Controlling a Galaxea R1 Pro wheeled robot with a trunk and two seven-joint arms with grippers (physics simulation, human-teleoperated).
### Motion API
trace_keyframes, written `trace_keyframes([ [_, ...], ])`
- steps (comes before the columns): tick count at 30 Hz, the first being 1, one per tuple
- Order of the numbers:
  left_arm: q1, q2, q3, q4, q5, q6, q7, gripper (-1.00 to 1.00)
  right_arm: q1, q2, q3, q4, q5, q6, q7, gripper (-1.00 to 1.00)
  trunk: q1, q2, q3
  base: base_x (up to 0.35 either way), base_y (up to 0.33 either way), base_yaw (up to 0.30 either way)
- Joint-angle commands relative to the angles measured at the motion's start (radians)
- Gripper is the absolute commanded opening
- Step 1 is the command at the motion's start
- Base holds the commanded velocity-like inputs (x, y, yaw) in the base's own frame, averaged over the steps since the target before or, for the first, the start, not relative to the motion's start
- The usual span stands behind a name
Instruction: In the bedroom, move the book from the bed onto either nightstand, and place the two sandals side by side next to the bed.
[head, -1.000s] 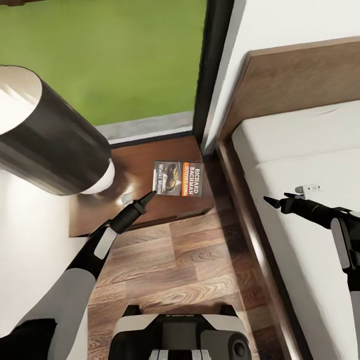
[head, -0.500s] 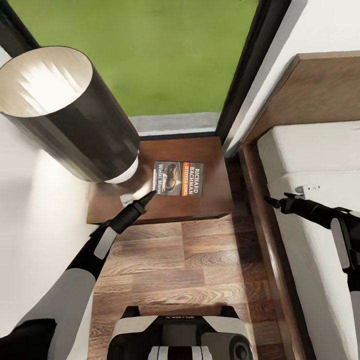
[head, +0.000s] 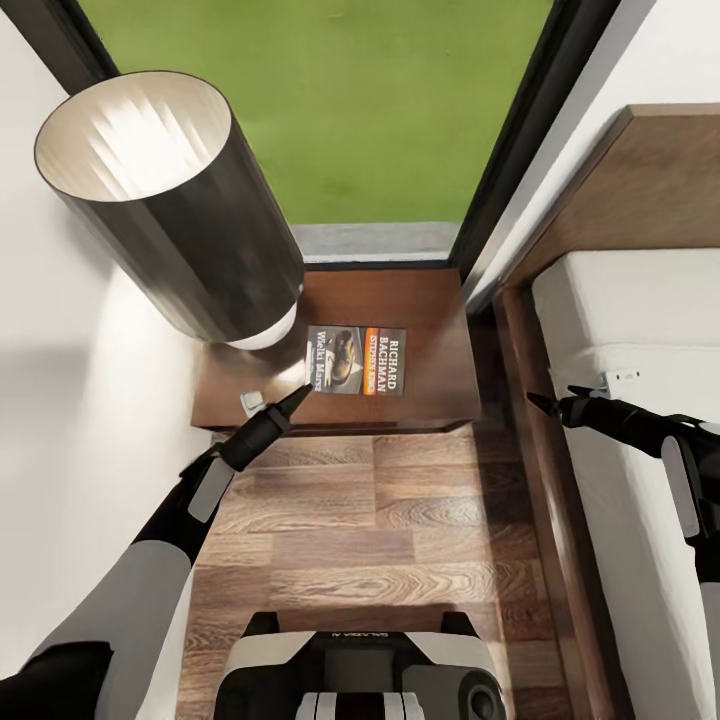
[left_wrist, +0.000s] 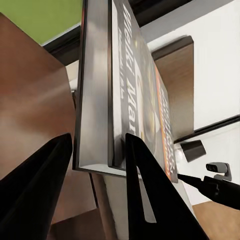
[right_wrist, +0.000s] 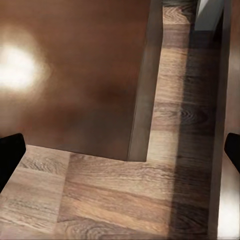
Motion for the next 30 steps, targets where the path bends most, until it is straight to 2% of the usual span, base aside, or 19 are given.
trace_keyframes([
  [1, 0.000, -0.001, 0.003, 0.000, 0.003, 0.010, -0.005, -1.00, 0.000, 0.000, -0.001, 0.000, -0.006, 0.008, 0.001, 1.00, 0.000, 0.000, 0.000, -0.015, 0.000, 0.001],
  [9, 0.000, -0.001, 0.003, 0.002, 0.004, 0.010, -0.001, -1.00, 0.000, 0.000, -0.001, 0.000, -0.007, 0.008, 0.001, 1.00, 0.000, 0.000, 0.000, -0.013, -0.003, 0.000],
  [13, 0.000, -0.001, 0.003, 0.014, 0.005, 0.009, -0.001, -1.00, 0.000, 0.000, -0.001, 0.000, -0.007, 0.008, 0.001, 1.00, 0.000, 0.000, 0.000, -0.185, -0.152, 0.000],
  [18, 0.000, -0.001, 0.003, 0.017, 0.040, 0.009, 0.000, -1.00, 0.000, -0.001, -0.001, -0.003, -0.007, 0.008, 0.005, 1.00, 0.000, 0.000, 0.000, -0.054, -0.045, 0.000],
  [26, 0.000, -0.001, 0.003, 0.017, 0.050, 0.009, 0.002, -1.00, 0.000, 0.001, 0.004, -0.010, -0.014, 0.011, 0.014, 1.00, 0.000, 0.000, 0.000, -0.005, -0.004, 0.000],
  [30, 0.000, -0.001, 0.003, 0.016, 0.050, 0.009, 0.003, -1.00, 0.000, 0.028, 0.048, -0.011, -0.014, 0.008, 0.016, 1.00, 0.008, -0.014, -0.007, 0.000, 0.000, 0.000],
])
